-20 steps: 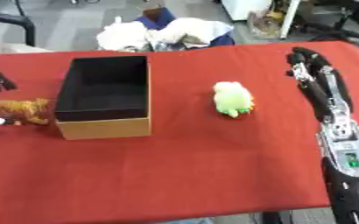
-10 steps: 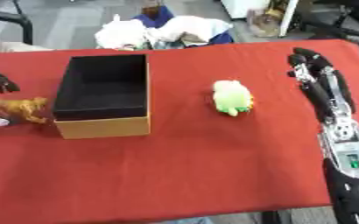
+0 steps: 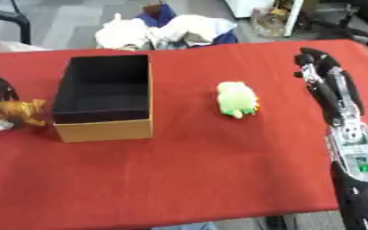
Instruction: Pick up objects on the table and place them in the box.
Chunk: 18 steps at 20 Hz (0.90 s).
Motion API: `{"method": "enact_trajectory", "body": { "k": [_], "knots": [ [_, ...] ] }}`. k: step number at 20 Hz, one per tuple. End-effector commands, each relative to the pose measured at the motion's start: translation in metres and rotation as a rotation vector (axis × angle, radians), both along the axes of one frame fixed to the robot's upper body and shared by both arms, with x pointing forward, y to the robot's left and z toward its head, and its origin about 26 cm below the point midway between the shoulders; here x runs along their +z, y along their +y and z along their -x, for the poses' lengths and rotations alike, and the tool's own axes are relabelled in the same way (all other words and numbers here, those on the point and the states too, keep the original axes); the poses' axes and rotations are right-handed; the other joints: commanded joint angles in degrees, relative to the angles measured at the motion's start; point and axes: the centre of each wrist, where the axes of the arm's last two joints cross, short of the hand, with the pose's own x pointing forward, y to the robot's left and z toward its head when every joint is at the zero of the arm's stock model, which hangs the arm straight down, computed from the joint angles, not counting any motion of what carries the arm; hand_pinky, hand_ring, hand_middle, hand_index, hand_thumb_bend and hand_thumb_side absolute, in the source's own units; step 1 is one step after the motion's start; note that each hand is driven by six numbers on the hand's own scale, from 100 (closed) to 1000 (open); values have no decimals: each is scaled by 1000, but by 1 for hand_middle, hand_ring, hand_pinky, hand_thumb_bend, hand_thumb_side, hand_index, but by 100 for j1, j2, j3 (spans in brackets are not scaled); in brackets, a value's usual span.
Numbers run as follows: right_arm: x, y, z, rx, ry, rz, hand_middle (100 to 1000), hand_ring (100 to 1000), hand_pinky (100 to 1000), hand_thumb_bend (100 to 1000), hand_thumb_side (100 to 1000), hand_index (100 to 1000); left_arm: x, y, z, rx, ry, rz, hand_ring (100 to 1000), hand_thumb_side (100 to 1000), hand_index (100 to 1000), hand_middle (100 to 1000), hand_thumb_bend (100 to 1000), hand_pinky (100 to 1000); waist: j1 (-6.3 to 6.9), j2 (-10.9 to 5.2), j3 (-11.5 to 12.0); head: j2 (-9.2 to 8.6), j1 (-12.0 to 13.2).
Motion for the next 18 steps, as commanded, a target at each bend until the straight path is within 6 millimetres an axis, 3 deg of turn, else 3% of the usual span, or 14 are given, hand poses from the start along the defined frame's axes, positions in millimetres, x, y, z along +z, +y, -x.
{"method": "enact_trajectory", "body": {
  "k": [1, 4, 6, 11, 18],
  "knots": [
    [9, -3, -2, 4, -24, 9, 720, 825, 737, 100, 660, 836, 16, 6, -2, 8, -71, -8, 404, 268, 509, 361, 471, 539, 15, -66, -12, 28, 2],
    [9, -3, -2, 2, -24, 8, 720, 825, 737, 100, 661, 836, 18, 6, -2, 4, -102, -4, 288, 243, 393, 240, 406, 471, 19, -72, -16, 28, -1],
    [9, -3, -1, 2, -24, 8, 720, 825, 737, 100, 662, 836, 21, 5, -2, 2, -123, 2, 257, 230, 358, 204, 387, 456, 22, -75, -16, 28, -6],
    [8, -4, -1, -1, -21, 9, 720, 826, 737, 100, 663, 836, 41, 2, -3, -19, -178, 30, 238, 203, 338, 180, 369, 442, 37, -88, -12, 28, -9],
    [8, -5, 0, -1, -17, 12, 720, 826, 737, 100, 663, 837, 90, -19, -6, -95, -296, 119, 235, 133, 332, 178, 346, 445, 48, -118, -14, 28, -15]
  ]
}}
